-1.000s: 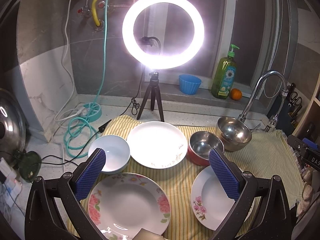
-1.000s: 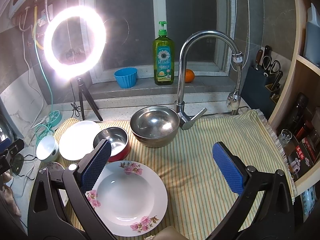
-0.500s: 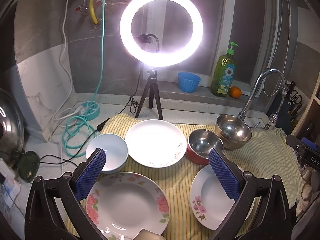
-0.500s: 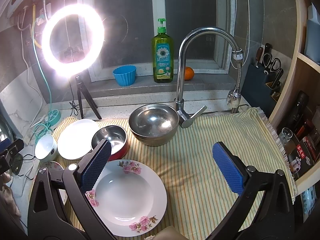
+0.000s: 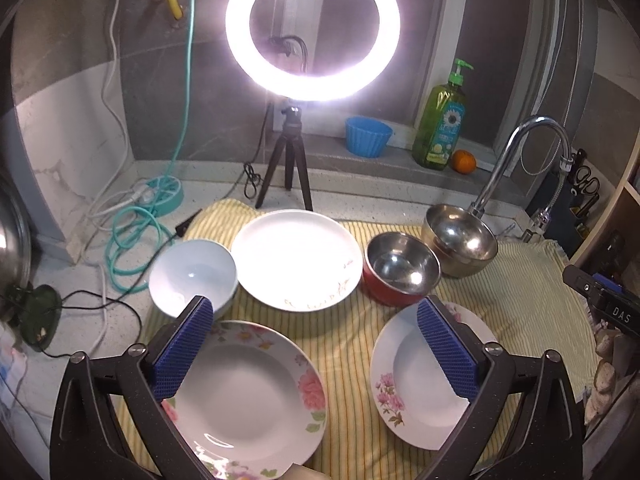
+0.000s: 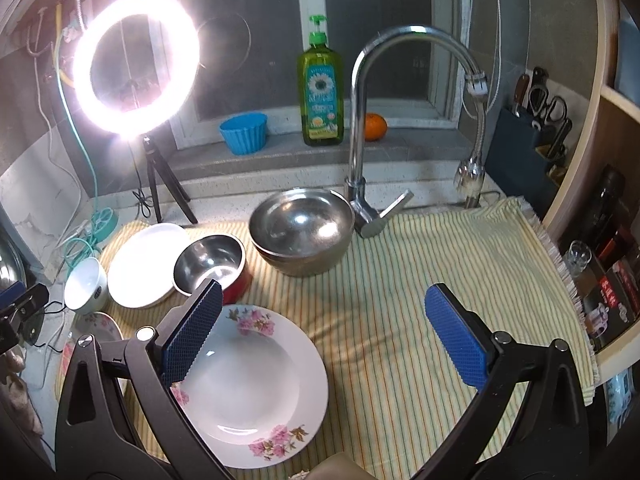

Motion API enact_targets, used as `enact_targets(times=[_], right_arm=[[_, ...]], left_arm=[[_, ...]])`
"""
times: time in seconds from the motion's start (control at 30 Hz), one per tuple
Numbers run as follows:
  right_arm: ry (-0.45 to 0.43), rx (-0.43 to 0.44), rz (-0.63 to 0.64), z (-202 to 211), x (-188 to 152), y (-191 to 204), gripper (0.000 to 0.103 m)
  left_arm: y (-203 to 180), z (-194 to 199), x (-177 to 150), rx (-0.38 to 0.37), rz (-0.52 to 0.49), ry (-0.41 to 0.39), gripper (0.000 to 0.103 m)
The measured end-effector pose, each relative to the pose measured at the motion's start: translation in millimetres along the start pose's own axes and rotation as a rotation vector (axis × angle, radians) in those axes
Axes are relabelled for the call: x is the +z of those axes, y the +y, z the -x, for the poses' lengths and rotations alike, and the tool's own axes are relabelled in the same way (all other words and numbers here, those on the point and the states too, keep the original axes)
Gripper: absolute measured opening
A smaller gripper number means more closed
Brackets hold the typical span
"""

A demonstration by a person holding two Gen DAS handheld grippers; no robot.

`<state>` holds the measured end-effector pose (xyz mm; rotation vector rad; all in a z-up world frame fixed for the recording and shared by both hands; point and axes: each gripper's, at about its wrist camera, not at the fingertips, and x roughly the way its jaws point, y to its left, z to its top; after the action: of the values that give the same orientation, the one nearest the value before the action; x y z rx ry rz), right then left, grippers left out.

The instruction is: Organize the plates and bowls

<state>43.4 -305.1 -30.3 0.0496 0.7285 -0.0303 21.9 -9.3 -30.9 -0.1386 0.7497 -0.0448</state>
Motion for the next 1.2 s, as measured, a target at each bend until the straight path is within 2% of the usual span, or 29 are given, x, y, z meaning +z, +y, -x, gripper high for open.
enact_targets(times=[0.23, 0.3, 0.37, 0.47, 0.6, 0.77, 1.03, 1.2], right_arm=[[0.121, 0.047, -0.044, -28, -13, -22, 0.084], [0.169, 0.073, -0.058, -39, -21, -28, 0.073], [0.211, 0.091, -0.066, -48, -28, -31, 0.066], [0.264, 0.134, -0.069, -59, -38, -35, 0.059], [0.314, 0.166, -0.050, -72, -49, -35, 0.052], [0.395, 0.222, -0.058, -89, -58, -38, 0.042], [0.479, 0.309, -0.101, -113, -67, -41, 0.031], [0.522, 0.351, -0.135, -124, -71, -42, 0.022]], left_arm=[[-4, -25, -14, -0.066, 0.019, 0.116, 0.078], [-6, -32, -19, -0.087, 0.015, 0.150, 0.073], [-8, -41, -24, -0.108, 0.018, 0.185, 0.063], [-11, -54, -32, -0.144, 0.031, 0.241, 0.054], [-15, -71, -44, -0.189, 0.048, 0.318, 0.047], [-23, -83, -52, -0.207, 0.021, 0.360, 0.034], [-28, -103, -56, -0.230, 0.031, 0.418, 0.024], [-26, -110, -56, -0.242, 0.047, 0.444, 0.023]])
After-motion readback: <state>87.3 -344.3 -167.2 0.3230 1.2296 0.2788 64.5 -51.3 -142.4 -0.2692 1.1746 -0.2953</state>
